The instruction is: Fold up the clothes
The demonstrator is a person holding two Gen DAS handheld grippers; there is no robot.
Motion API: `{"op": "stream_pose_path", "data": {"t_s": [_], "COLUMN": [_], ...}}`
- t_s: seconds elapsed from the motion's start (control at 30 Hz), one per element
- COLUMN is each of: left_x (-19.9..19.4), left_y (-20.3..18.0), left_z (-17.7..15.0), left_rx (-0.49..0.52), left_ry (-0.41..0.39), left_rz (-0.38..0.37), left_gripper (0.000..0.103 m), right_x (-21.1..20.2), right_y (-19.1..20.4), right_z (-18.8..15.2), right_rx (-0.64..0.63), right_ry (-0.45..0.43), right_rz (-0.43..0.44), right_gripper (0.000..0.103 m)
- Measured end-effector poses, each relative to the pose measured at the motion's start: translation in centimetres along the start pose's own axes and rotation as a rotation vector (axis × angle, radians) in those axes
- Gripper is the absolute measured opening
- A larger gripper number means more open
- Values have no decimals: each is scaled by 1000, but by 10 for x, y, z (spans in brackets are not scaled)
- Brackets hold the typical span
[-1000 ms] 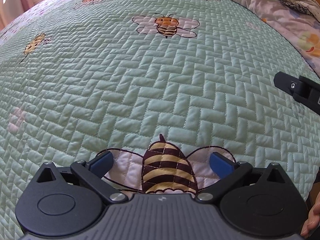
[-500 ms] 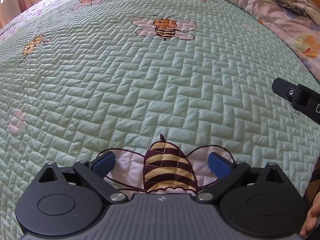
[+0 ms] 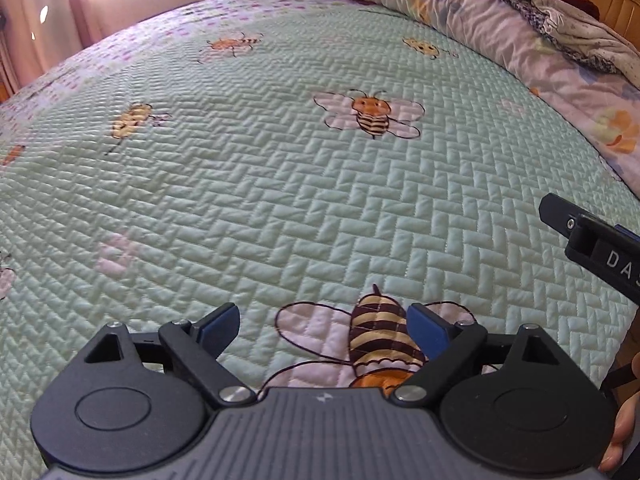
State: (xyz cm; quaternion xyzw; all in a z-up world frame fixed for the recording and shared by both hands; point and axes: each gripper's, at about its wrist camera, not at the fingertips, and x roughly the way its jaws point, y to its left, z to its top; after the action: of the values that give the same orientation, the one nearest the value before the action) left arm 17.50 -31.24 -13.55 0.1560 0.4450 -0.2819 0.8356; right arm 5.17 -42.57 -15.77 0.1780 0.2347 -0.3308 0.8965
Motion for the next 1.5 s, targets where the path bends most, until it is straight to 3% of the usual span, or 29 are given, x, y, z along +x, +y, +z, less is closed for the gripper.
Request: {"op": "stream_pose_path", "data": {"t_s": [0.47,0.8,1.5], "left_x": [-35,-46,-35], "left_y": [14,7,5], "left_z": [-10,-16,-15], "left_rx": [-26,2,7], "left_ry": [-85,-140,-86], "left_rz": [-18,36,7], "left_gripper": [91,92,85], "right_x": [-17,-14,-8], "right_y": [13,13,3], "right_z": [2,-2,-2], "right_rx": [-20,-21,13], "right_ry": [-19,-10,7], "right_rz": [18,14,18], "right_gripper": [91,91,91]}}
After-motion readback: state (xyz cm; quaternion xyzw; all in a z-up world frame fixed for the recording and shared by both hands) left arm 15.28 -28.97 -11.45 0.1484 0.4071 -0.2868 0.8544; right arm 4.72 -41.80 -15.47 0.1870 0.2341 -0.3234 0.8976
